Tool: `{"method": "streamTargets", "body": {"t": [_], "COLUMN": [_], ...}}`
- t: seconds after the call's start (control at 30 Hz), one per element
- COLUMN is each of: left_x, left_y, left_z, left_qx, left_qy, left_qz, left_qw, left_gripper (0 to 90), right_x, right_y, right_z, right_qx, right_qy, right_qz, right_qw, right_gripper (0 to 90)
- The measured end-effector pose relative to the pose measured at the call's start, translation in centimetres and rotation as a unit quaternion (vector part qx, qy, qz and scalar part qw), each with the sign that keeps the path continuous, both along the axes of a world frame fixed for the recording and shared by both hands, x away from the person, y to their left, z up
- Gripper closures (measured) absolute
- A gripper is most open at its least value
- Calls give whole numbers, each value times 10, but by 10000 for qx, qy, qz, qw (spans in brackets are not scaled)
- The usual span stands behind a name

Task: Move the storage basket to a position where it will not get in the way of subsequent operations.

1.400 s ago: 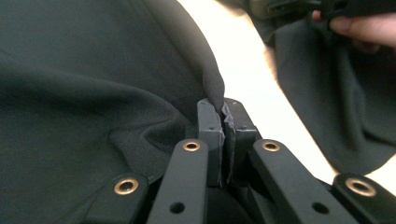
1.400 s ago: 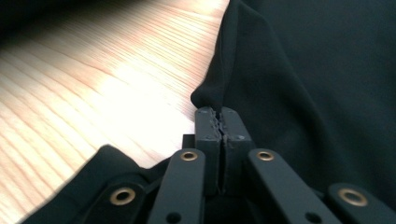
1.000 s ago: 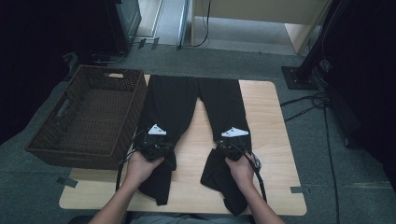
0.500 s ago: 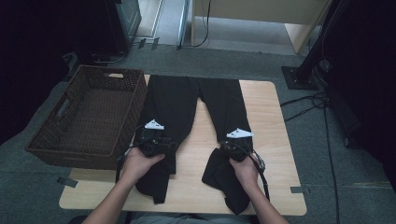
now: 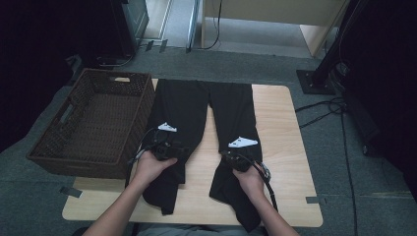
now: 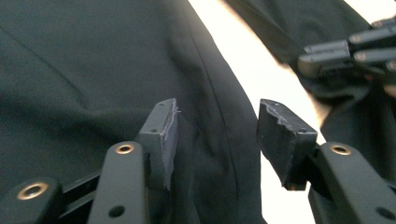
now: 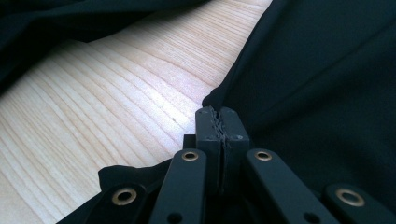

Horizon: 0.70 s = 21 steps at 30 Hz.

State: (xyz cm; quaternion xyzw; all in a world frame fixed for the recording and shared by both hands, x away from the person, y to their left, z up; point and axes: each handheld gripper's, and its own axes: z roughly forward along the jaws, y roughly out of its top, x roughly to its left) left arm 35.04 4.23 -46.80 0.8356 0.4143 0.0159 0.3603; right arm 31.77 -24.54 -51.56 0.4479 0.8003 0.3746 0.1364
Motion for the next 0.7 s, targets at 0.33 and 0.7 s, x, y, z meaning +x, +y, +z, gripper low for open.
{"method": "streamTargets", "body": {"t": [0.33,0.7], "left_x": [-7,54], "left_y": [2,-44], "left_z": [-29,-13], "left_qx": [466,450], "left_qy": [-10,-278], "left_qz": [-6,-192], "left_qw": [9989,9984], "left_gripper": [559,879], "right_x": [-1,-4], "right_y": [2,1], "right_z": [0,-1], "right_qx": [-129,-107], "right_qy": [-98,-164], "right_qz": [65,118], "right_qw": [9998,9997], "right_gripper": [881,881]}}
